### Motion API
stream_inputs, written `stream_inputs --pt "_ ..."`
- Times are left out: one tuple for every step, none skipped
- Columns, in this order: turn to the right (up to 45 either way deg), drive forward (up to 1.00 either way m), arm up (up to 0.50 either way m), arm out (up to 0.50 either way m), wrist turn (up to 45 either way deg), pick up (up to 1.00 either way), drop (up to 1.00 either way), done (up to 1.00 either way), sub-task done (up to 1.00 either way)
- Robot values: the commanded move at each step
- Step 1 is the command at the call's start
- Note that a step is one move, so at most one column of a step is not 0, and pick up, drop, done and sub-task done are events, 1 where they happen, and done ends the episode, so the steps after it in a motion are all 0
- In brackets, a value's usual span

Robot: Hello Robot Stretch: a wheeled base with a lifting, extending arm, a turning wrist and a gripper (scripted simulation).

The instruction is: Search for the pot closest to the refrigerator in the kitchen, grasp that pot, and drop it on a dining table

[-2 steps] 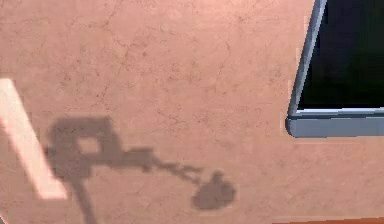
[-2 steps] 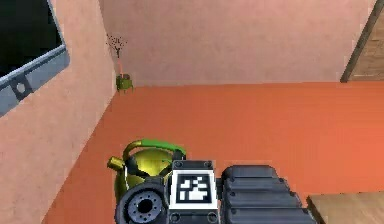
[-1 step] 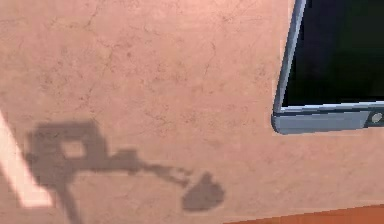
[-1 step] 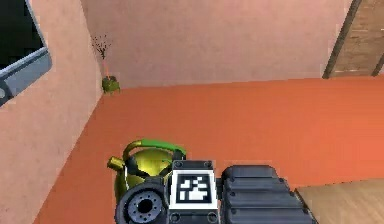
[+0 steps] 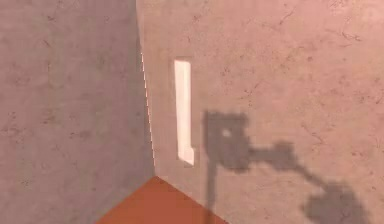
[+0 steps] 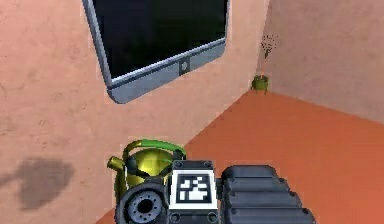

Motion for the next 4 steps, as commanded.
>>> stream_inputs --pt "-45.0 0.00 0.00 0.00 0.0 0.00 0.00 0.00 0.00" --pt "-12.0 0.00 0.00 0.00 0.0 0.00 0.00 0.00 0.00" --pt "-3.0 0.00 0.00 0.00 0.0 0.00 0.00 0.00 0.00" --pt "45.0 0.00 0.00 0.00 0.0 0.00 0.00 0.00 0.00"
